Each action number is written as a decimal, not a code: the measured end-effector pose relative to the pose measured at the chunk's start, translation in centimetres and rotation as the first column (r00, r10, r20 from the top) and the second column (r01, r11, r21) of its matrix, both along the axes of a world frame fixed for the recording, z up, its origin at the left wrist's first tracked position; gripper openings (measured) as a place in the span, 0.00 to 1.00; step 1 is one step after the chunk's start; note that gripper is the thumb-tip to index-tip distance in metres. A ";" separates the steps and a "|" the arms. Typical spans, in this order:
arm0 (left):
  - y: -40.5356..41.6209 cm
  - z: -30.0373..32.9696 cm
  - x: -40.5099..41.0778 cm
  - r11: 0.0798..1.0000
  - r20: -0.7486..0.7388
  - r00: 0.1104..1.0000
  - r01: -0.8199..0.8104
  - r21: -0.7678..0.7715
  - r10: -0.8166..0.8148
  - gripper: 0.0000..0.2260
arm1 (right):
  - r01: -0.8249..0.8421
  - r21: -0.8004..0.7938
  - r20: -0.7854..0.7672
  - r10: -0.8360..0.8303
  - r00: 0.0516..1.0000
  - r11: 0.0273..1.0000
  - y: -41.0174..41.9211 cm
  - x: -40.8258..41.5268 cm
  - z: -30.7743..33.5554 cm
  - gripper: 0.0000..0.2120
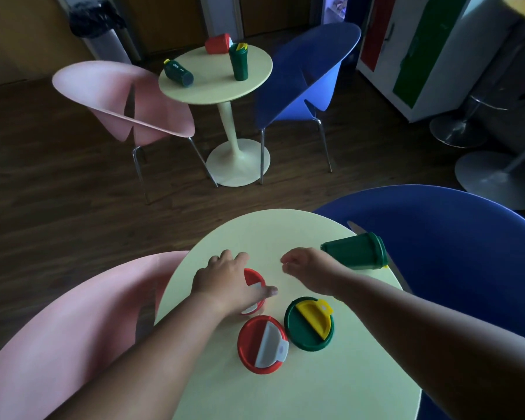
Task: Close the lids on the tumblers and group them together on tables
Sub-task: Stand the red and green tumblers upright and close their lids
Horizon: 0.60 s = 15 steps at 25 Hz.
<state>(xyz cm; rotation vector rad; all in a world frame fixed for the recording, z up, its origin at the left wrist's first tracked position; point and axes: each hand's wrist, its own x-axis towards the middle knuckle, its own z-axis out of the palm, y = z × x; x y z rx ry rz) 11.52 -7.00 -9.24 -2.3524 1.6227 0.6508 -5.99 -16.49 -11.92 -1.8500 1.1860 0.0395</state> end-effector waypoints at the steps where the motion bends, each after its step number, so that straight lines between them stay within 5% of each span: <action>1: -0.7 0.4 -0.7 0.998 0.030 0.999 0.046 -0.054 -0.044 0.42 | 0.092 -0.011 0.032 -0.092 0.995 0.996 -0.7 -1.9 0.3 0.12; 7: -7.0 0.8 -9.6 0.946 -0.135 0.948 0.258 -0.197 -0.286 0.27 | 0.663 0.009 0.112 -0.660 0.743 0.748 -4.4 -14.3 0.2 0.07; 15: -16.2 -6.6 -19.4 0.884 -0.068 0.882 0.462 -0.067 -0.466 0.43 | 0.722 0.386 0.001 -0.783 0.623 0.575 -7.3 -18.2 -7.7 0.08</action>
